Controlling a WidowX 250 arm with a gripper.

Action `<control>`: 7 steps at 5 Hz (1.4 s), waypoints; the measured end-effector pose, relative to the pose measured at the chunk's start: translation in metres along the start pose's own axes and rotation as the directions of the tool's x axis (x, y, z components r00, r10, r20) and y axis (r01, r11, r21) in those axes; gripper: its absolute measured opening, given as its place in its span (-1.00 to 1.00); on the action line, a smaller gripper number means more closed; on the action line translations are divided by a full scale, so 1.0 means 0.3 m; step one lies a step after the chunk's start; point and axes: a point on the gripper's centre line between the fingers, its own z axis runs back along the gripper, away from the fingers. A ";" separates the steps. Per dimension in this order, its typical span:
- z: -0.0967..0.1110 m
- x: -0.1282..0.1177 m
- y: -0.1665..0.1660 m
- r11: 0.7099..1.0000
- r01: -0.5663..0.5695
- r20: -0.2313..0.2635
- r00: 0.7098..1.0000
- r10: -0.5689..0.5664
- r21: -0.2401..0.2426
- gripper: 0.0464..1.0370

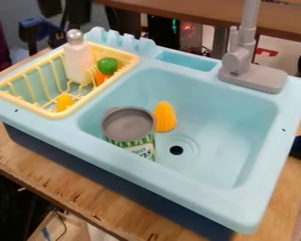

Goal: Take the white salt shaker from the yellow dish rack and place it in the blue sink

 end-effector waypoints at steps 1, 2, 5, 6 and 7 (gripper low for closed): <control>-0.029 0.024 0.065 0.999 -0.023 -0.003 1.000 0.023 0.030 0.93; -0.062 0.043 0.097 0.999 -0.029 0.000 1.000 0.029 0.026 0.93; -0.173 0.127 0.130 0.995 -0.087 -0.016 0.996 0.086 -0.048 0.85; -0.191 0.132 0.131 0.990 -0.128 -0.035 0.991 0.126 -0.052 0.33; -0.191 0.133 0.130 0.987 -0.155 -0.036 0.987 0.154 -0.051 -0.07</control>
